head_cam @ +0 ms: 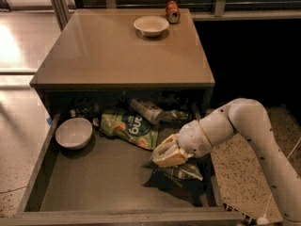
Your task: Place green jalapeno chip bag into top drawer
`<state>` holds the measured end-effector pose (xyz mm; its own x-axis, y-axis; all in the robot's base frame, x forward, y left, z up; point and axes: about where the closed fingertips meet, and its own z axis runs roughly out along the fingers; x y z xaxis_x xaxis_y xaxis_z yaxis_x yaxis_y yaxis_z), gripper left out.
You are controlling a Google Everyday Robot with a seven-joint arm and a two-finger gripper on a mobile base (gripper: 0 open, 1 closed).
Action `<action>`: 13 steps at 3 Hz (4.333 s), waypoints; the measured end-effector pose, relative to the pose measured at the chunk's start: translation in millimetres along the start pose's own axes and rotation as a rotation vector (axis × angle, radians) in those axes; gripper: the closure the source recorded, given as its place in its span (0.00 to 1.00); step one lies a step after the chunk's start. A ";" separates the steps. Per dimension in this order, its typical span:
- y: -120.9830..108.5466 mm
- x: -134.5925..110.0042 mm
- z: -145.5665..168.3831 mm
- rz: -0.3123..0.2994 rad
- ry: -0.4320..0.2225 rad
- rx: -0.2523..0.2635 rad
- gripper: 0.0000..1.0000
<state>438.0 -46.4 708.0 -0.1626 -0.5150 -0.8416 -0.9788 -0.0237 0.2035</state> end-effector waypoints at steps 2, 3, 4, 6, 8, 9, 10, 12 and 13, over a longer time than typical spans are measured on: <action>-1.1 1.8 6.9 0.004 0.004 -0.016 1.00; -0.5 7.0 21.2 0.011 0.006 -0.048 1.00; 0.7 12.7 33.5 0.018 0.011 -0.080 1.00; 3.2 21.1 49.7 0.027 0.021 -0.123 1.00; 12.6 33.3 70.4 0.031 0.007 -0.187 1.00; 12.6 33.3 70.4 0.031 0.007 -0.187 0.87; 12.6 33.3 70.4 0.031 0.007 -0.187 0.56; 12.5 33.3 70.4 0.031 0.007 -0.187 0.10; 12.5 33.3 70.5 0.031 0.007 -0.187 0.00</action>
Offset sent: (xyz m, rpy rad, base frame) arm -0.0027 0.0082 -0.0114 -0.0122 0.0256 0.0322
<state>411.5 -3.4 647.3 -0.1907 -0.5236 -0.8304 -0.9331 -0.1661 0.3190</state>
